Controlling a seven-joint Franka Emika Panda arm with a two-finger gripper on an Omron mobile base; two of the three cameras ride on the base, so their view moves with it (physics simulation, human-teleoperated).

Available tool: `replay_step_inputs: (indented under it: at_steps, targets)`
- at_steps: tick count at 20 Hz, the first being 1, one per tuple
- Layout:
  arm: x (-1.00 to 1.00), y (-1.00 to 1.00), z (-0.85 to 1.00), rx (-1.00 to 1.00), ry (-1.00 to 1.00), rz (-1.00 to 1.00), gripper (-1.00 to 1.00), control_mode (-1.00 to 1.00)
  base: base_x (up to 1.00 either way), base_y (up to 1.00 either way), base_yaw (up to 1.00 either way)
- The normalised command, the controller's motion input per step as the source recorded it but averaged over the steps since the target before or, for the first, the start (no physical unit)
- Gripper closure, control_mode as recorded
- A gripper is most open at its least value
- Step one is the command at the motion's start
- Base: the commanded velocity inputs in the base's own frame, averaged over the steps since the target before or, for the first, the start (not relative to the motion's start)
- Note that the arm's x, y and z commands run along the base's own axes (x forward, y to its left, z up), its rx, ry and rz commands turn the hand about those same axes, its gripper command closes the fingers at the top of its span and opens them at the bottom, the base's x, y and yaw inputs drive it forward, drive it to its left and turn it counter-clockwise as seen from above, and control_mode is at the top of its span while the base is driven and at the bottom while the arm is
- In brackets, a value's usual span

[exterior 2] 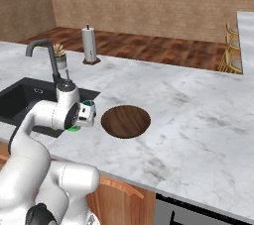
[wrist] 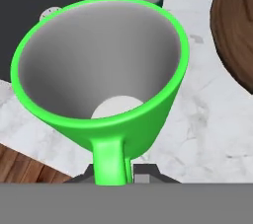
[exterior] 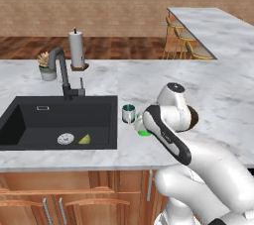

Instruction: Clear the mugs and bowl far away from the sink.

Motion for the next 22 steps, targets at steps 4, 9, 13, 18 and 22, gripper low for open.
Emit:
replay_step_inputs:
  at_steps: [4, 9, 13, 18, 22]
  targets:
    - [-0.37, -0.01, 1.00, -0.04, 0.19, 0.00, 1.00, -1.00, 0.00, 0.00, 0.00]
    - [-0.32, 0.00, 1.00, -0.12, 0.20, -0.01, 1.00, -1.00, 0.00, 0.00, 0.00]
    - [-0.44, -0.01, 0.99, -0.02, 0.24, -0.04, 1.00, -1.00, 0.00, 0.00, 0.00]
    - [-0.55, -0.12, 0.48, 0.00, 0.14, 0.00, 1.00, -1.00, 0.00, 0.00, 0.00]
    - [-0.91, -0.11, 0.01, 0.00, -0.13, 0.00, 1.00, -1.00, 0.00, 0.00, 0.00]
